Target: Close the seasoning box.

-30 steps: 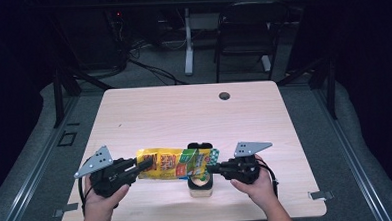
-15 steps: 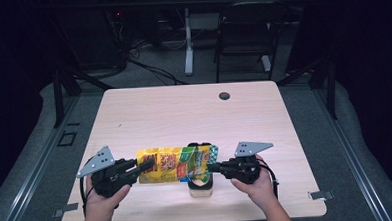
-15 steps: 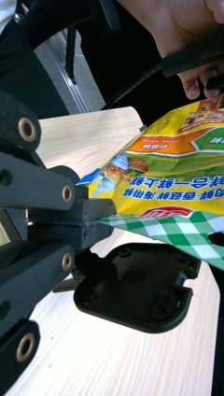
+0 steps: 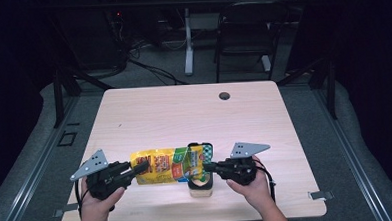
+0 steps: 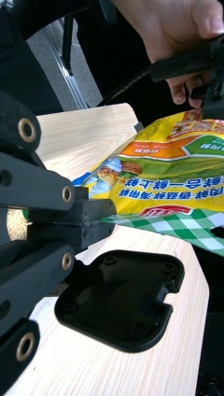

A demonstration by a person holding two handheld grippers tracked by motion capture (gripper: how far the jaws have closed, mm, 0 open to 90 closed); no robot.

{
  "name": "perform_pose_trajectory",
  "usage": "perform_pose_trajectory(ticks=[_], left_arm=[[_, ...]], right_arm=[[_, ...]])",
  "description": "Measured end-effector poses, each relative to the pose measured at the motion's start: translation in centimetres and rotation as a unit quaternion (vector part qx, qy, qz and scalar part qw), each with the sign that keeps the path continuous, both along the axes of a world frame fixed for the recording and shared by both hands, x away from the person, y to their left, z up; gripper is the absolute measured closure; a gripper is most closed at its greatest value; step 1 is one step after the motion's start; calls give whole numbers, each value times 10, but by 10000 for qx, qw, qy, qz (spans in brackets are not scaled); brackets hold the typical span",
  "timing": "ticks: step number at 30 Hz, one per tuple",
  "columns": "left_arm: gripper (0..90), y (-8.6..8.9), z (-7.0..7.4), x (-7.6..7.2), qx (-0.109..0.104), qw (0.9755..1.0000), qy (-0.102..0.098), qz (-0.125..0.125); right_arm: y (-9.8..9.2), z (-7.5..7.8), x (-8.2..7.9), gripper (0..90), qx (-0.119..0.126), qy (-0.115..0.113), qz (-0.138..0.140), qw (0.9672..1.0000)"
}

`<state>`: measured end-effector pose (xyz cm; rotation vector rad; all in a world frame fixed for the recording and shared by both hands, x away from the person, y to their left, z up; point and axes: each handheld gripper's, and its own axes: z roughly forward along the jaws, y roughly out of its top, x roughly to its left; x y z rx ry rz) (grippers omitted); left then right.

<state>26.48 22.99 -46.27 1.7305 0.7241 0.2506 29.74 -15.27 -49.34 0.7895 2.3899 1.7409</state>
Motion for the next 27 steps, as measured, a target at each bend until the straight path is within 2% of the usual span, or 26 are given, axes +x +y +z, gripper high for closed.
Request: perform_pose_trajectory(ticks=[10, 16, 20, 23, 24, 27], left_arm=[[746, 12, -14, 2, 8, 10000, 81, -42], [740, 15, -20, -1, 9, 10000, 87, 36], [735, 16, -22, -1, 27, 9999, 151, -34], [724, 16, -24, 0, -6, 9998, 127, 161], [722, 17, -25, 1, -19, 9999, 143, 77], [718, 19, -26, 1, -19, 9998, 148, 128]], right_arm=[[10, 5, 1, 900, -71, -96, -50, 9999], [15, 9, 2, 900, -200, -134, -81, 9997], [16, 10, 3, 900, -213, -169, -106, 9996], [18, 10, 4, 900, -162, -175, -125, 9996], [18, 10, 5, 900, -187, -180, -117, 9996], [20, 11, 6, 900, -173, -171, -84, 9997]])
